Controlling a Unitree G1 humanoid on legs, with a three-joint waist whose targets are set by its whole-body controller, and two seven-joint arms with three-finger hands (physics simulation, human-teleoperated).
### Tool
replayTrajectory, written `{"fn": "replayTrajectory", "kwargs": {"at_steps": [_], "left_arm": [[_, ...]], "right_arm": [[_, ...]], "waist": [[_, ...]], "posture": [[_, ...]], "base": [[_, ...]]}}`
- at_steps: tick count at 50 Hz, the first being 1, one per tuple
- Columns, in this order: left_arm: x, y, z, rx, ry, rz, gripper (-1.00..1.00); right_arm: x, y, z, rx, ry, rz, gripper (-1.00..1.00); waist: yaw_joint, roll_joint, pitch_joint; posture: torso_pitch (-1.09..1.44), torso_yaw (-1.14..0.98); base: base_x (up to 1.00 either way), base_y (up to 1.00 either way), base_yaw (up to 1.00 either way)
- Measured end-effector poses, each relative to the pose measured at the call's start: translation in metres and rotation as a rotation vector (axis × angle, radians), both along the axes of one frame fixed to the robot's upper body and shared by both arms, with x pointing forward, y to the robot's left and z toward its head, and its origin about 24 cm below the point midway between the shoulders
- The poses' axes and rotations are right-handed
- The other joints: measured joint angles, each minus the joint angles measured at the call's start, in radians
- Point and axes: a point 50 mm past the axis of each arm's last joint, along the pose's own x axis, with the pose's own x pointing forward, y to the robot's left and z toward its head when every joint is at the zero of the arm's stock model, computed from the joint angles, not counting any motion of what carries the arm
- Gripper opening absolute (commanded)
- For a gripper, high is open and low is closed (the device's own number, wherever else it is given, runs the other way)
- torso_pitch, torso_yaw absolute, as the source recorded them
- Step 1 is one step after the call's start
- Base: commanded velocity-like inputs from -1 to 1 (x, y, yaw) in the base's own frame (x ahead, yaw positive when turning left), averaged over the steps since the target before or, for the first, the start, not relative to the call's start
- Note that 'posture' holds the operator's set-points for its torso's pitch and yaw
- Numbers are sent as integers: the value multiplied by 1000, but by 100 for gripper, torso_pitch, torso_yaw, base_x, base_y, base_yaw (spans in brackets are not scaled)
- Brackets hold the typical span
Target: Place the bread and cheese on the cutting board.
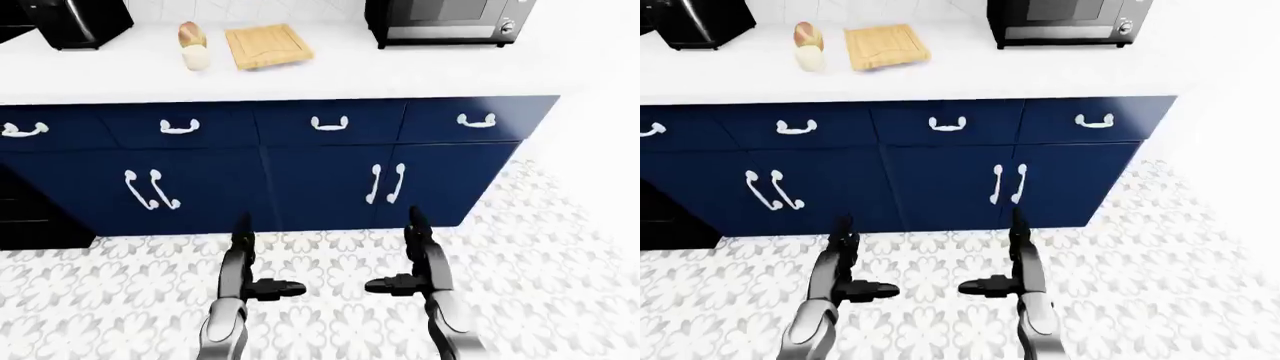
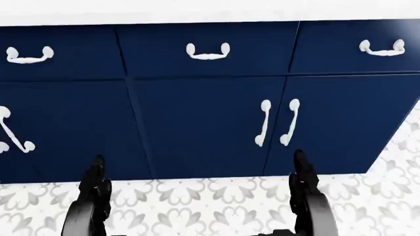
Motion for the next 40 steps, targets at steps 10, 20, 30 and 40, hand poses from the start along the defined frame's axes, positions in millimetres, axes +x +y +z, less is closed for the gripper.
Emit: {"fn": "replayTrajectory", "kwargs": {"at_steps": [10, 20, 30, 40], "left_arm": [[12, 8, 41, 24, -122, 22, 100], [23, 22, 108, 53, -266, 40, 100], [33, 25, 149, 70, -329, 26, 100], [47, 18, 186, 73, -419, 10, 100]], "right_arm": [[25, 9, 70, -43, -214, 46, 100], [33, 17, 118, -119, -284, 110, 100], [33, 13, 141, -182, -343, 113, 100], [34, 8, 202, -227, -467, 107, 100]], "waist": [[10, -4, -59], [9, 3, -68], [8, 8, -65], [-12, 73, -38]], "posture": [[0, 0], [0, 0], [0, 0], [0, 0]], "base": [[0, 0, 0], [0, 0, 0], [3, 3, 0], [33, 23, 0]]}}
